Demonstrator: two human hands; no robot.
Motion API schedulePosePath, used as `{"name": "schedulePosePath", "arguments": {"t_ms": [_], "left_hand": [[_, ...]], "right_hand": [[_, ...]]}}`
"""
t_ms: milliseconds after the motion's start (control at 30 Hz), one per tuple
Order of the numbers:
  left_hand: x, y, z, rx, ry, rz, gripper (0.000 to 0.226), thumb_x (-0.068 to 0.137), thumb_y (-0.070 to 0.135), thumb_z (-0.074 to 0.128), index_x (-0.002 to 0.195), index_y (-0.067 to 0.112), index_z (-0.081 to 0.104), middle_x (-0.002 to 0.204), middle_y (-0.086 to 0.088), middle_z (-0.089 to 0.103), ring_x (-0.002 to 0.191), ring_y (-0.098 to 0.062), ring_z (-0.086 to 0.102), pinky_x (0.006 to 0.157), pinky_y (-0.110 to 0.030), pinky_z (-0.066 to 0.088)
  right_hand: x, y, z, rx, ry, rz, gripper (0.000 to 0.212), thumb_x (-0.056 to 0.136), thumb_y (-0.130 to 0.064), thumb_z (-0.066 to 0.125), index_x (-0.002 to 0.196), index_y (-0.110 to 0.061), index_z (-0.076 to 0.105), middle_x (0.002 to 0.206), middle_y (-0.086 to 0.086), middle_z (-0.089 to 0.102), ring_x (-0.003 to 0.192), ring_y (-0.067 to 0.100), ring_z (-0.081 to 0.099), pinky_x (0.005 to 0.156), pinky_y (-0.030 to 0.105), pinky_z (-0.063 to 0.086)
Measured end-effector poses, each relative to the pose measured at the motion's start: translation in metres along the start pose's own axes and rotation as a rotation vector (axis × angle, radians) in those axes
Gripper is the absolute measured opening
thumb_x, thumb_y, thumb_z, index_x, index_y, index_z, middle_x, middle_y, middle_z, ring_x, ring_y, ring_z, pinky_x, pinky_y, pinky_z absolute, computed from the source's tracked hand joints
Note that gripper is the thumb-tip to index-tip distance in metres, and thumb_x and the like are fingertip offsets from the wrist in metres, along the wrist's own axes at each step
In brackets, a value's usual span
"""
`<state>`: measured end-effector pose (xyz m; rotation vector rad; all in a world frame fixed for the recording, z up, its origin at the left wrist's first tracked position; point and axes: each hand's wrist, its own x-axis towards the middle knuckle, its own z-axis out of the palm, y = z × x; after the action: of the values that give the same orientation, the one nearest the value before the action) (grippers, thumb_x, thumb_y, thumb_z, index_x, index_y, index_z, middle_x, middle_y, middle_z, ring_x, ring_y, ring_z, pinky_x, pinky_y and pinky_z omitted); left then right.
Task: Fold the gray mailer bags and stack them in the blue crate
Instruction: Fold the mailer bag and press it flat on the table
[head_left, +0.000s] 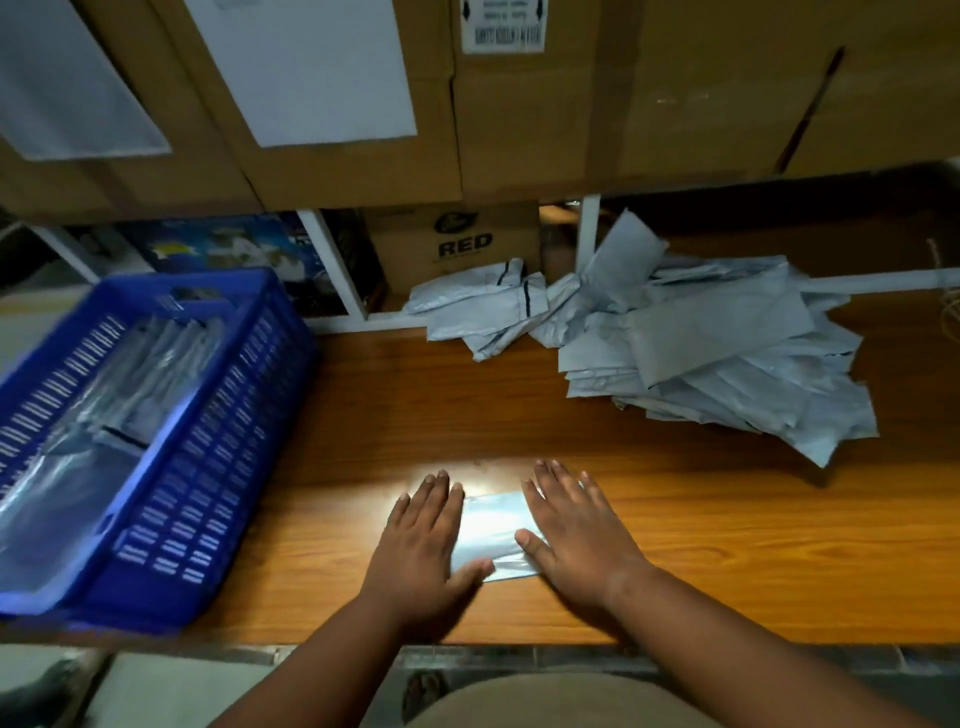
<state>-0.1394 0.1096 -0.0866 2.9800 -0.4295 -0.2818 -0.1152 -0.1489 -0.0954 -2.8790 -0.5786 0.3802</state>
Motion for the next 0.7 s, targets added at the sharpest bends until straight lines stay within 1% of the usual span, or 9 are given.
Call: {"name": "schedulePosePath", "arguments": {"t_ms": [67,133,167,267,367,433,500,600,700], "left_hand": [[-0.001,-0.004,-0.011,0.022,-0.003,-0.005,0.105,0.092,0.092,0.028,0.171,0.025,0.013,0.178,-0.004,0.002,0.165,-0.023,0.001,0.131,-0.045,0.012],[0.004,-0.005,-0.027,0.050,0.009,-0.005,0.106,0.083,0.092,0.046,0.163,0.023,0.036,0.167,-0.008,0.034,0.153,-0.033,0.033,0.118,-0.048,0.035],[0.008,-0.006,-0.034,0.066,-0.017,-0.016,0.107,0.078,0.091,0.053,0.161,0.026,0.035,0.160,-0.006,0.040,0.146,-0.033,0.039,0.111,-0.049,0.039],[0.020,-0.009,-0.050,0.120,-0.143,-0.064,0.115,0.068,0.086,0.068,0.162,0.037,0.022,0.152,-0.001,0.045,0.138,-0.030,0.042,0.107,-0.048,0.038],[0.026,-0.008,-0.069,0.145,-0.201,-0.037,0.084,0.069,0.079,0.076,0.136,0.037,0.049,0.134,0.003,0.056,0.125,-0.027,0.047,0.099,-0.046,0.035],[0.025,-0.008,-0.082,0.085,-0.195,-0.024,0.060,0.074,0.073,0.079,0.115,0.034,0.058,0.117,0.008,0.060,0.112,-0.022,0.052,0.092,-0.044,0.036],[0.020,-0.015,-0.096,-0.049,-0.185,-0.044,0.042,0.081,0.062,0.082,0.099,0.032,0.059,0.099,0.012,0.060,0.094,-0.017,0.056,0.082,-0.041,0.044],[0.008,-0.034,-0.125,-0.138,-0.133,-0.038,0.030,0.087,0.050,0.082,0.092,0.027,0.063,0.090,0.009,0.063,0.081,-0.013,0.060,0.075,-0.040,0.056],[-0.004,-0.058,-0.166,-0.129,-0.003,-0.030,0.029,0.091,0.049,0.078,0.086,0.026,0.062,0.083,0.008,0.063,0.075,-0.009,0.060,0.073,-0.040,0.056]], "right_hand": [[0.000,0.003,-0.004,-0.013,-0.035,-0.010,0.080,0.104,-0.073,0.009,0.171,-0.030,-0.006,0.177,-0.001,-0.018,0.162,0.019,-0.022,0.131,0.047,-0.010],[0.001,0.007,-0.013,-0.007,-0.062,-0.015,0.084,0.103,-0.074,0.021,0.171,-0.030,-0.002,0.179,0.000,-0.012,0.164,0.021,-0.014,0.131,0.045,-0.009],[0.002,0.008,-0.019,-0.011,-0.061,-0.023,0.087,0.101,-0.075,0.027,0.171,-0.030,0.003,0.179,0.001,-0.003,0.165,0.024,-0.005,0.131,0.045,-0.005],[0.013,0.000,-0.045,-0.080,-0.059,-0.103,0.094,0.093,-0.077,0.044,0.169,-0.031,0.012,0.170,0.003,0.030,0.156,0.029,0.027,0.132,0.055,0.008],[0.029,-0.016,-0.072,-0.105,-0.119,-0.146,0.090,0.090,-0.074,0.058,0.164,-0.032,0.028,0.154,0.002,0.046,0.142,0.029,0.044,0.124,0.054,0.029],[0.040,-0.021,-0.084,-0.056,-0.174,-0.171,0.068,0.093,-0.064,0.066,0.150,-0.030,0.050,0.143,0.001,0.055,0.131,0.026,0.052,0.109,0.046,0.046],[0.049,-0.022,-0.094,-0.015,-0.231,-0.220,0.047,0.098,-0.054,0.069,0.137,-0.030,0.061,0.135,-0.002,0.062,0.124,0.022,0.058,0.100,0.042,0.051],[0.065,-0.022,-0.118,0.021,-0.197,-0.281,0.013,0.098,-0.047,0.070,0.104,-0.037,0.065,0.107,-0.010,0.066,0.101,0.015,0.062,0.086,0.039,0.052],[0.087,-0.037,-0.161,0.042,-0.080,-0.278,0.021,0.097,-0.045,0.072,0.087,-0.036,0.056,0.094,-0.016,0.060,0.088,0.009,0.059,0.079,0.038,0.054]]}}
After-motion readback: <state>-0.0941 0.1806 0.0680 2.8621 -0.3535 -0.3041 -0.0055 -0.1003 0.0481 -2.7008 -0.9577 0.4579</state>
